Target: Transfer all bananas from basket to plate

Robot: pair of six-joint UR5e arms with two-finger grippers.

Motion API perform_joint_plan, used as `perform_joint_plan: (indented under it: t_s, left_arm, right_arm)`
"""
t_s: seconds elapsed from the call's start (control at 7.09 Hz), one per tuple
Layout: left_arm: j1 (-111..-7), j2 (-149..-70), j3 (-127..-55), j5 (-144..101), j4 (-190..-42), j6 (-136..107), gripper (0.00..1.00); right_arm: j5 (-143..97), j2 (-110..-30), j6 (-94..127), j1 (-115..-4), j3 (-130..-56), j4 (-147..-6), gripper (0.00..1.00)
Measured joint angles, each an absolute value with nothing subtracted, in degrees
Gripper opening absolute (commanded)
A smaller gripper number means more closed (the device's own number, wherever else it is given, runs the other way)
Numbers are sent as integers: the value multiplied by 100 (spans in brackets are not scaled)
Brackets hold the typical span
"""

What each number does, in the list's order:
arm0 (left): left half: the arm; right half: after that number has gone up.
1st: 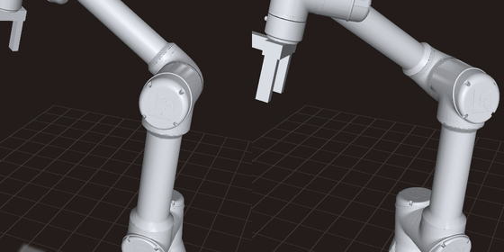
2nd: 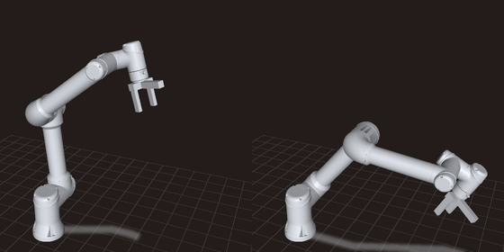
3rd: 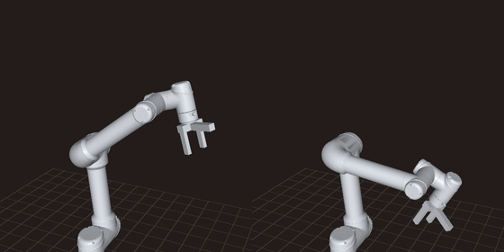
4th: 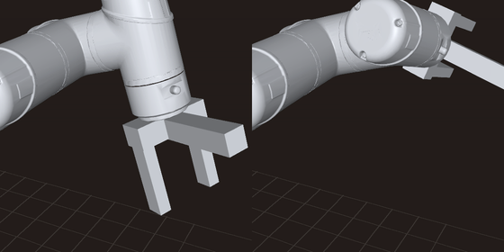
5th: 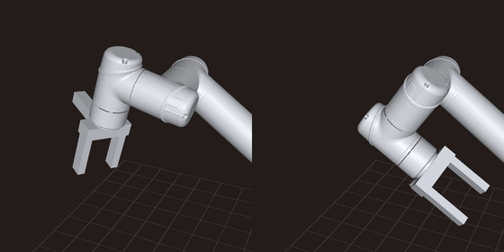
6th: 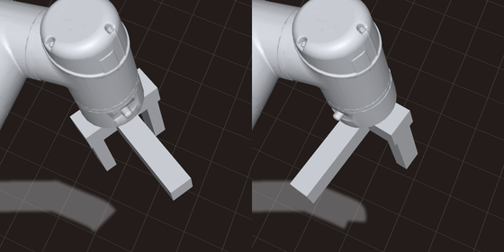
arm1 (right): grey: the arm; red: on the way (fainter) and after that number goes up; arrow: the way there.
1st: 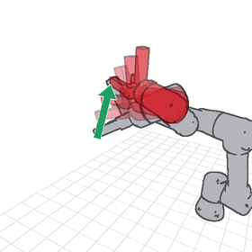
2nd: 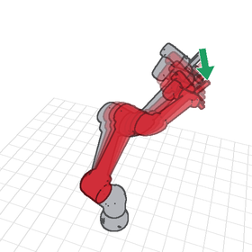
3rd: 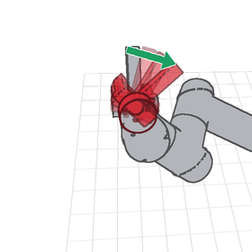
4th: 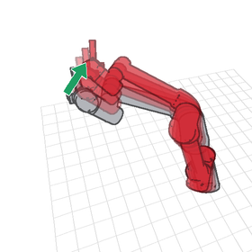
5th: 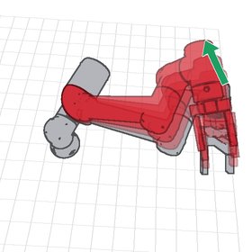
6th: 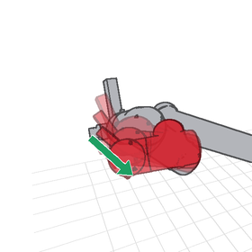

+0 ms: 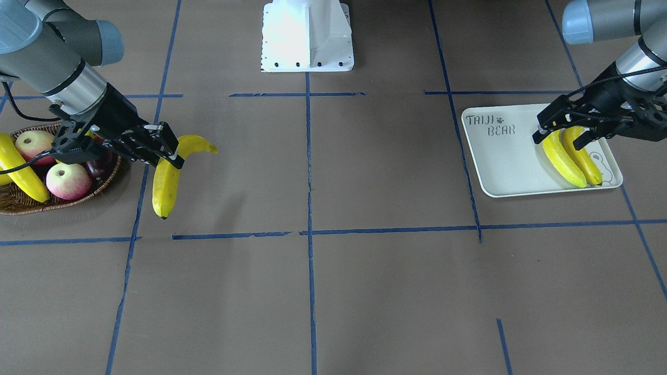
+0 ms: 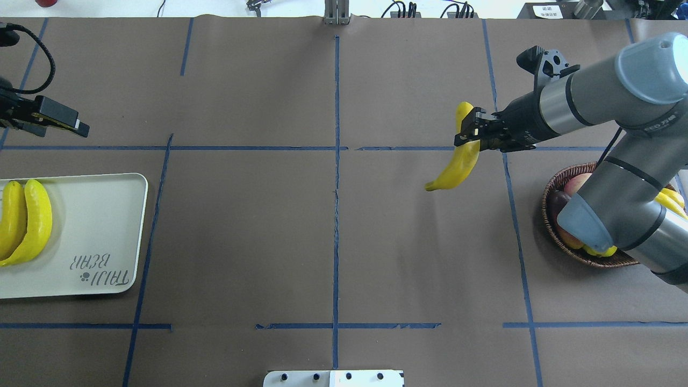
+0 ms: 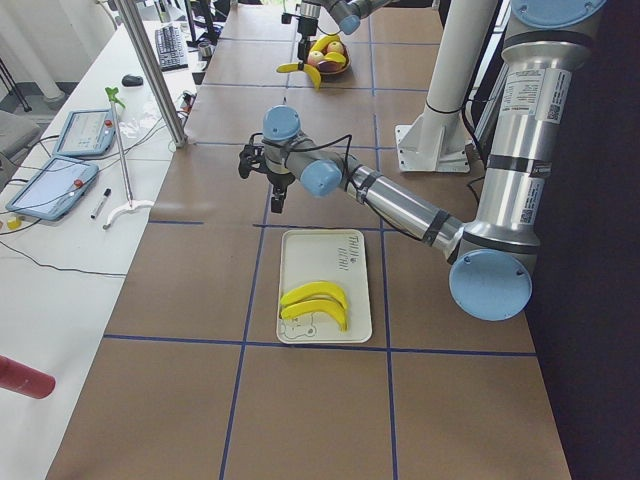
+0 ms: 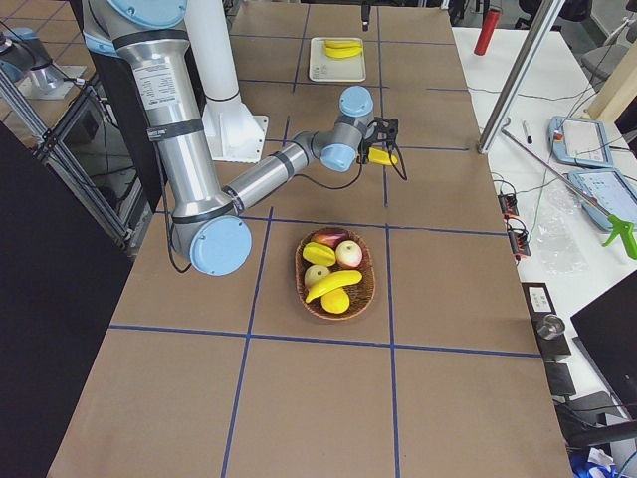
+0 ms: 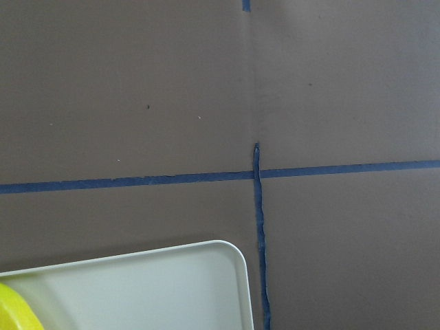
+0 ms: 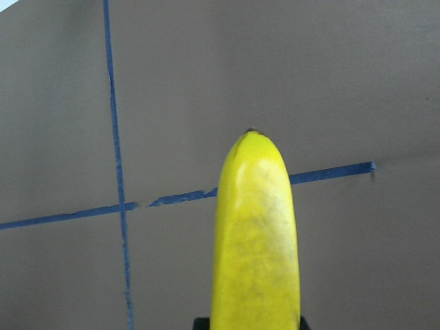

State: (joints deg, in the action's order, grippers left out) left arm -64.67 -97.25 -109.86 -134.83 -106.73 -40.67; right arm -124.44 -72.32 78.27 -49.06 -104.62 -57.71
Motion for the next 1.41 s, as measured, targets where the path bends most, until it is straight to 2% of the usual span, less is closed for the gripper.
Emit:
perform_joint_plan:
  t_s: [0.42, 0.85, 1.13, 1.41]
  left_arm:
    - [-6296, -9755, -10988, -13492, -11206, -4577, 100]
    - [-5882, -9798, -10883, -13481, -12003, -5553, 100]
    - [-5506, -10125, -10853, -13470, -12424, -6173, 100]
    - [-5262, -10456, -10852, -13455, -12568, -6586, 100]
  right_arm:
    - [-12202, -6870, 8413, -4688, -10323, -5528, 21]
    - [-11586, -6757, 9208, -4214, -9808, -4244, 20]
    - [-11363, -6502, 9381, -3966, -9607, -3991, 16]
    - [-11497, -6239, 9421, -3850, -9448, -3980, 17]
